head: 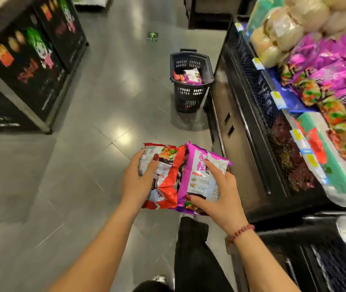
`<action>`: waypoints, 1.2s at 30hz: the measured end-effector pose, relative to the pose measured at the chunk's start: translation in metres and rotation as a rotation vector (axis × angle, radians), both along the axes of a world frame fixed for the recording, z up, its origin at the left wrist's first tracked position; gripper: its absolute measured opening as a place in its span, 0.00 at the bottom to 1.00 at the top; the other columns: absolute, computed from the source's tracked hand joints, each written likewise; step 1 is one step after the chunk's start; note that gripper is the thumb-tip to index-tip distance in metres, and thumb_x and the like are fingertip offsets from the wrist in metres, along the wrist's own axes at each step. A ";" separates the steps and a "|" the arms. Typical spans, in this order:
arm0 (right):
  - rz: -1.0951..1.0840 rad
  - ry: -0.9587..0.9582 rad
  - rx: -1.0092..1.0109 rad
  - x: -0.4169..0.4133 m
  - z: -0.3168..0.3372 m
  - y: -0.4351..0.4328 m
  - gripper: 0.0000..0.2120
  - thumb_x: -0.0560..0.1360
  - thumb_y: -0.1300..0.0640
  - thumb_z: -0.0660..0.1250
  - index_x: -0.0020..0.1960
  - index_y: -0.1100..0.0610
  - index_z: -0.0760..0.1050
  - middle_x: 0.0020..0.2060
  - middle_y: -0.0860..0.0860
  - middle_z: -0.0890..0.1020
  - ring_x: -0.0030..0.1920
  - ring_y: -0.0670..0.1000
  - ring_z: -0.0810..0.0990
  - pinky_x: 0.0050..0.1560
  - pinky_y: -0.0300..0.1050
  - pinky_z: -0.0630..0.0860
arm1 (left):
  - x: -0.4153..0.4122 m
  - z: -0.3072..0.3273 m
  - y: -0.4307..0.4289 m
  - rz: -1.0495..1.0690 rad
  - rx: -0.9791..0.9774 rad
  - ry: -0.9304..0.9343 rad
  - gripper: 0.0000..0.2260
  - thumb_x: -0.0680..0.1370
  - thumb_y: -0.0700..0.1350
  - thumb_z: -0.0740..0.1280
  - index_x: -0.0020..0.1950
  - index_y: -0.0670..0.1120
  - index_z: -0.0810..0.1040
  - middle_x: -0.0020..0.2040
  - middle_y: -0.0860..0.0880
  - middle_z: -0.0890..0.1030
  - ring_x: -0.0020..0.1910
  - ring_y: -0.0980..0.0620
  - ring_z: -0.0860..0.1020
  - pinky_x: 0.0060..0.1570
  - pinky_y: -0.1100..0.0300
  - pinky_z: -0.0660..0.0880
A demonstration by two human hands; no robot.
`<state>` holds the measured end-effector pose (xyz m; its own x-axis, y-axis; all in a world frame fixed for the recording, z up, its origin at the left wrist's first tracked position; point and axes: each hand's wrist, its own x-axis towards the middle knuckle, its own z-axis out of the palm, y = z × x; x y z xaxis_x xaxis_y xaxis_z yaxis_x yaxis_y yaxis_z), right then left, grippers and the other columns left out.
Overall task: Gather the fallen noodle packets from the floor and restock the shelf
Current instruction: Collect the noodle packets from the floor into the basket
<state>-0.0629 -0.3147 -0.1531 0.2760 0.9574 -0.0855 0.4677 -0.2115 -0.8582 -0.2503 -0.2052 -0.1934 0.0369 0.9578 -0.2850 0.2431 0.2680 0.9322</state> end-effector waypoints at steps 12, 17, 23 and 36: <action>0.101 0.004 0.039 0.141 0.004 0.249 0.41 0.64 0.55 0.80 0.62 0.30 0.57 0.60 0.46 0.63 0.61 0.41 0.63 0.52 0.18 0.60 | 0.129 0.025 0.224 0.092 0.167 0.151 0.25 0.76 0.58 0.68 0.72 0.58 0.68 0.66 0.50 0.76 0.65 0.50 0.74 0.64 0.50 0.73; 0.125 0.012 -0.006 0.173 -0.004 0.328 0.40 0.65 0.50 0.79 0.64 0.29 0.56 0.61 0.46 0.64 0.59 0.37 0.62 0.53 0.20 0.57 | 0.150 0.016 0.295 0.120 0.117 0.163 0.24 0.77 0.56 0.68 0.72 0.57 0.69 0.64 0.50 0.76 0.63 0.49 0.75 0.61 0.45 0.76; 0.073 -0.034 0.014 0.200 -0.027 0.435 0.31 0.70 0.53 0.74 0.69 0.43 0.65 0.63 0.49 0.67 0.57 0.34 0.62 0.51 0.13 0.56 | 0.174 -0.011 0.406 0.099 0.083 0.172 0.24 0.77 0.56 0.67 0.73 0.57 0.67 0.63 0.54 0.73 0.64 0.51 0.73 0.59 0.53 0.75; -0.063 -0.012 -0.055 0.229 -0.041 0.675 0.27 0.73 0.55 0.72 0.68 0.42 0.66 0.63 0.48 0.68 0.56 0.32 0.67 0.50 0.14 0.58 | 0.229 -0.016 0.672 -0.092 0.024 0.176 0.22 0.78 0.52 0.68 0.71 0.55 0.68 0.63 0.53 0.76 0.62 0.51 0.74 0.63 0.52 0.72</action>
